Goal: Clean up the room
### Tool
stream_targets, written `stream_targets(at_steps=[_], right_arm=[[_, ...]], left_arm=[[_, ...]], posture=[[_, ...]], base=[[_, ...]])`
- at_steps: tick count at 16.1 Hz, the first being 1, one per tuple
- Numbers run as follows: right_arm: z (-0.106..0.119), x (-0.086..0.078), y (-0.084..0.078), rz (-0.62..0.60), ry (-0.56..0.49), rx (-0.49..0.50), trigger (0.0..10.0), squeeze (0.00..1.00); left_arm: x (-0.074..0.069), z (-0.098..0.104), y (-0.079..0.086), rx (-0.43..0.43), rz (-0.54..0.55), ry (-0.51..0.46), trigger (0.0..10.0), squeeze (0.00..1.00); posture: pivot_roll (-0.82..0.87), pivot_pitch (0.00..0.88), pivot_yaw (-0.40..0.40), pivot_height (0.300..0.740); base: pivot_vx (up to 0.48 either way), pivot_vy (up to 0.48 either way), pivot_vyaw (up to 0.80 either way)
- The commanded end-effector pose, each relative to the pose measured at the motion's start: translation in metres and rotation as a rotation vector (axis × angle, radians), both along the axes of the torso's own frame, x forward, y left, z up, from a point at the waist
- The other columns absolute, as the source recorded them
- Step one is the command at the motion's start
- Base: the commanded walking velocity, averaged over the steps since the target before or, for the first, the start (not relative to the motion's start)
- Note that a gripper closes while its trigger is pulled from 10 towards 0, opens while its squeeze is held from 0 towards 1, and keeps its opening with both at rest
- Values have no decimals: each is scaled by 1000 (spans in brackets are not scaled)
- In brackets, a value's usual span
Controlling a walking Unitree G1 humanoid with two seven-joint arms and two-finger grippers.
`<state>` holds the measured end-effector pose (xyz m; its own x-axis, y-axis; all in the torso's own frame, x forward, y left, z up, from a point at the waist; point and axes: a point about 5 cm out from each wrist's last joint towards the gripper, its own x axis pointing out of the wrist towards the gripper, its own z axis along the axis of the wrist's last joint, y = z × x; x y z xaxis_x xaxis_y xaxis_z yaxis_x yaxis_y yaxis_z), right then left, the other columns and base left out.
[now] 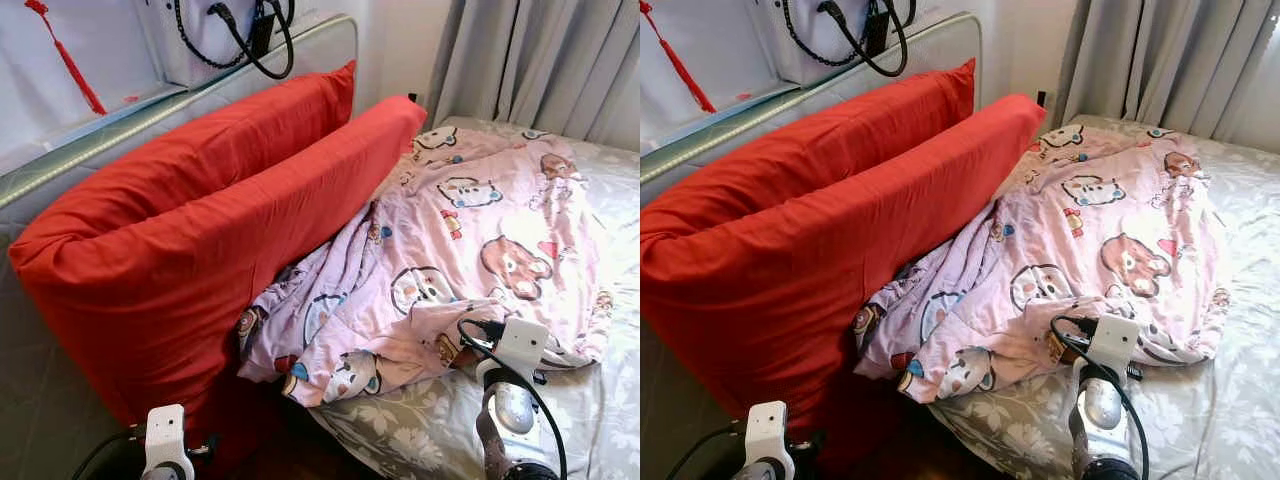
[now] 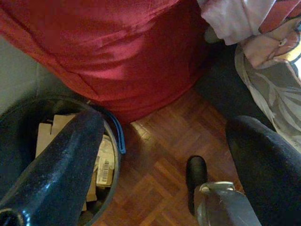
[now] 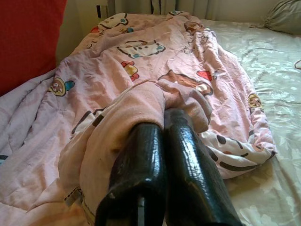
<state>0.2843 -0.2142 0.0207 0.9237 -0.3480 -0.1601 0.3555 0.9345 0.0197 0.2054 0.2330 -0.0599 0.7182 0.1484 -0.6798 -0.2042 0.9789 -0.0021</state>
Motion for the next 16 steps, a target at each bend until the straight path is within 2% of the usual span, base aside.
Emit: stream_targets(at_steps=[1,5,16], right_arm=[[3,1,2,-1,-22,1,10000,0],[2,1,2,-4,-18,-1,10000,0],[2,1,3,-6,-18,-2,10000,0]], left_arm=[[-8,-4,3,-6,12,34,10000,0],[-8,-4,3,-11,11,33,10000,0],[-7,-4,1,-13,-1,29,10000,0]], posture=[[47,0,51,740],[49,0,52,740],[52,0,55,740]], base=[[0,0,0],[0,0,0],[-273,0,0]])
